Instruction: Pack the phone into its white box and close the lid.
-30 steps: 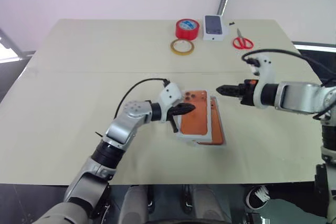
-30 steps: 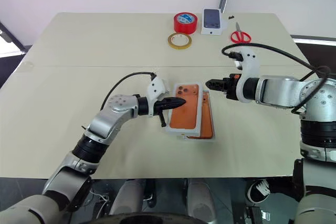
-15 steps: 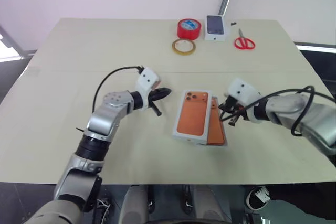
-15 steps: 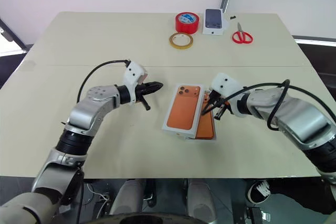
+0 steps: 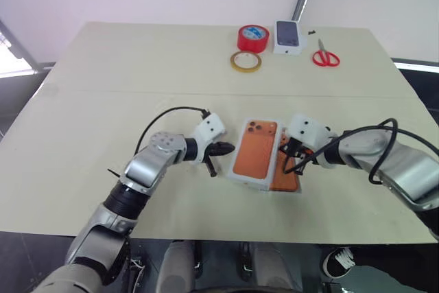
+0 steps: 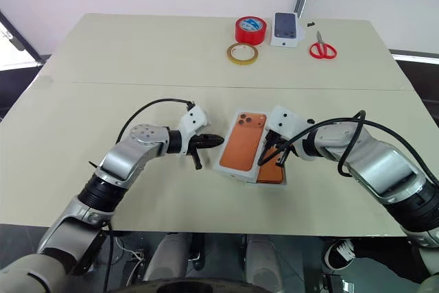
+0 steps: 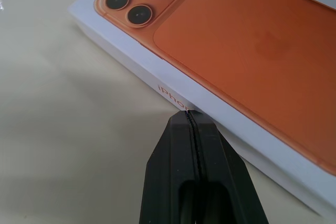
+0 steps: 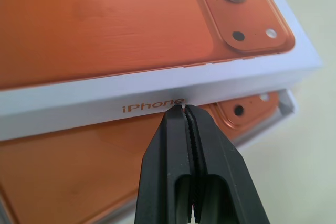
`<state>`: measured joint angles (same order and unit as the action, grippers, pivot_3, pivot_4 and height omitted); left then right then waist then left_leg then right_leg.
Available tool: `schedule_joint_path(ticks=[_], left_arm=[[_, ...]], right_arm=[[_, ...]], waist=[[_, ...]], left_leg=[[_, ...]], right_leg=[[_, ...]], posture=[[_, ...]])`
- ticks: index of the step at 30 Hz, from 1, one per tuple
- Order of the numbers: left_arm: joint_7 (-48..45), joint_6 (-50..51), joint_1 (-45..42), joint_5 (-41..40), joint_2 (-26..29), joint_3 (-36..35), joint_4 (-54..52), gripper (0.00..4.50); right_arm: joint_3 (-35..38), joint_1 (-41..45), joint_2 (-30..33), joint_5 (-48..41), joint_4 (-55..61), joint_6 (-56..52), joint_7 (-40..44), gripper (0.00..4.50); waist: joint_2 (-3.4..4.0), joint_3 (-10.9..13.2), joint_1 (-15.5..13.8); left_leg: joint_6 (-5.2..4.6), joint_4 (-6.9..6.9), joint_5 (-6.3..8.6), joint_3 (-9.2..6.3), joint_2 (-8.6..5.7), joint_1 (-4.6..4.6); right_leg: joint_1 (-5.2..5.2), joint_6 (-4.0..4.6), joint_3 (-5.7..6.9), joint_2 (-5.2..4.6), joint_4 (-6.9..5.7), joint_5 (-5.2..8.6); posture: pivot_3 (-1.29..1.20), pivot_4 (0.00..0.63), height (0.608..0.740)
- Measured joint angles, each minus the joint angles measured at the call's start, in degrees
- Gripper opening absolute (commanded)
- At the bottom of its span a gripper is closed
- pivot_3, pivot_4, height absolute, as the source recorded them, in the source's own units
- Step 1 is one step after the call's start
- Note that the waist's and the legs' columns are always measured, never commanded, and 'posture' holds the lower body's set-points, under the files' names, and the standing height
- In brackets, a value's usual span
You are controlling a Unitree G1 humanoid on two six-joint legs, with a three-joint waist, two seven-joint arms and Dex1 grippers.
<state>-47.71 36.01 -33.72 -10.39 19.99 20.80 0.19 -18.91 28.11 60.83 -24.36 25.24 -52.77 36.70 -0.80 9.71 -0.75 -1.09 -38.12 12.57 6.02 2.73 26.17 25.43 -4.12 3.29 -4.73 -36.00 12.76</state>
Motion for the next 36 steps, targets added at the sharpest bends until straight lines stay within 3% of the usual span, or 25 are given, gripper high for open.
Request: schedule_joint_path(ticks=[15, 36], left_arm=[[0.5, 3.3, -1.6, 0.0, -5.3, 1.7, -1.2, 0.02], [-2.6, 4.3, -2.0, -0.2, -4.4, 3.2, -3.7, 0.02]], right_arm=[[6.0, -4.8, 1.6, 5.6, 0.0, -0.6, 4.9, 0.06], [7.4, -9.4, 1.8, 8.5, 1.6, -0.6, 8.8, 0.06]], waist=[[0.0, 0.0, 0.0], [0.0, 0.0, 0.0]], left_leg=[[0.0, -0.04, 0.0, -0.01, -0.01, -0.01], [0.0, -0.06, 0.0, -0.02, -0.02, -0.01]], right_leg=[[-0.02, -0.01, 0.0, 0.02, -0.02, 0.0], [-0.03, -0.02, 0.0, 0.04, -0.03, 0.0]], posture=[[0.0, 0.15, 0.74], [0.0, 0.15, 0.74]])
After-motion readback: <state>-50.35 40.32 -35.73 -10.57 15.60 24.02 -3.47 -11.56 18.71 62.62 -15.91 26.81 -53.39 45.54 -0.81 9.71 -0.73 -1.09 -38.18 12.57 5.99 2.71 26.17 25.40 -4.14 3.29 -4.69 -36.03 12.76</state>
